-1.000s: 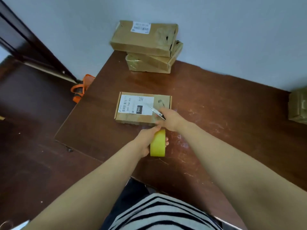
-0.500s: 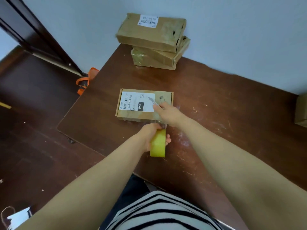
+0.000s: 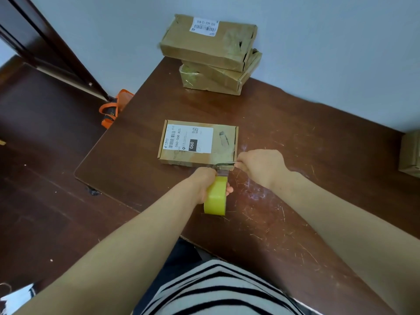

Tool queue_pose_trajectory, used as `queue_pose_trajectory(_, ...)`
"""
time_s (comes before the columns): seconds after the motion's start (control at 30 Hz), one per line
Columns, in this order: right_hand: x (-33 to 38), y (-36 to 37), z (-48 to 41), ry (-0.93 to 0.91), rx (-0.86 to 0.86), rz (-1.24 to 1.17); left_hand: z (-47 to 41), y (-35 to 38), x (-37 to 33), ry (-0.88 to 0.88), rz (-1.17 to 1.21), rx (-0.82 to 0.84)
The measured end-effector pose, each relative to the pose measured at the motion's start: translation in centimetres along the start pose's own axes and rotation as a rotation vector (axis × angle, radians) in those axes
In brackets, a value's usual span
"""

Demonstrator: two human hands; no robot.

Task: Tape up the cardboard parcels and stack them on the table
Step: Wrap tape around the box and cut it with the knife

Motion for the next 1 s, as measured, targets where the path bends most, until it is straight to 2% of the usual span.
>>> queue_pose_trajectory(0.27,1.8,-0.5,-0.7,-0.017,0.094,0.246,0.1,0.0,-0.4,0.033,-0.027,-0.034)
queue_pose_trajectory(0.4,2.5,0.0,-0.9,-0.062,0.127,0.260,0.2,0.2,-0.5,0.050,-0.055,-0.056)
queue_pose_trajectory(0.53,1.2,0.7,0.2,-0.005,0.149,0.247,0.0,0.0,-0.6,0.050,-0.066,-0.095)
queue_pose_trajectory(0.6,-0.5,1.7,1.3,0.061,0.168,0.130,-0.2,-0.4,-0.4,0.035,-0.080,-0.111)
queue_pose_trajectory(0.7,-3.4,3.5,3.0,0.187,0.225,-0.203,-0.2,-0.5,-0.3,0.017,-0.059,-0.097)
queue_pose_trajectory(0.77,-4.4,4.1,3.8,0.228,0.283,-0.212,-0.1,-0.3,-0.3,0.012,-0.052,-0.086)
queue_pose_trajectory(0.8,-4.6,4.1,3.8,0.239,0.255,-0.134,0.0,-0.2,-0.3,0.013,-0.045,-0.081)
queue_pose_trajectory(0.87,-4.0,3.2,3.1,0.228,0.028,-0.053,0.2,-0.1,-0.4,0.013,-0.036,-0.079)
queue_pose_trajectory(0.93,-2.1,1.8,1.3,0.101,-0.213,-0.199,0.2,0.0,-0.4,0.022,-0.049,-0.084)
queue_pose_trajectory(0.97,-1.2,1.3,0.0,0.003,-0.259,-0.297,0.3,0.0,-0.4,0.031,-0.056,-0.088)
queue_pose_trajectory(1.0,-0.1,1.0,-1.3,-0.098,-0.235,-0.350,0.4,0.1,-0.4,0.039,-0.060,-0.093)
Point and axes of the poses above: each hand's wrist, its own z-axis away from the middle knuckle, its own y-axis out of the palm, x = y × z, the point moved 2 cm from there along -z, towards the middle knuckle, and after that the axes turned 8 degrees about -y, right-handed, at the moved point
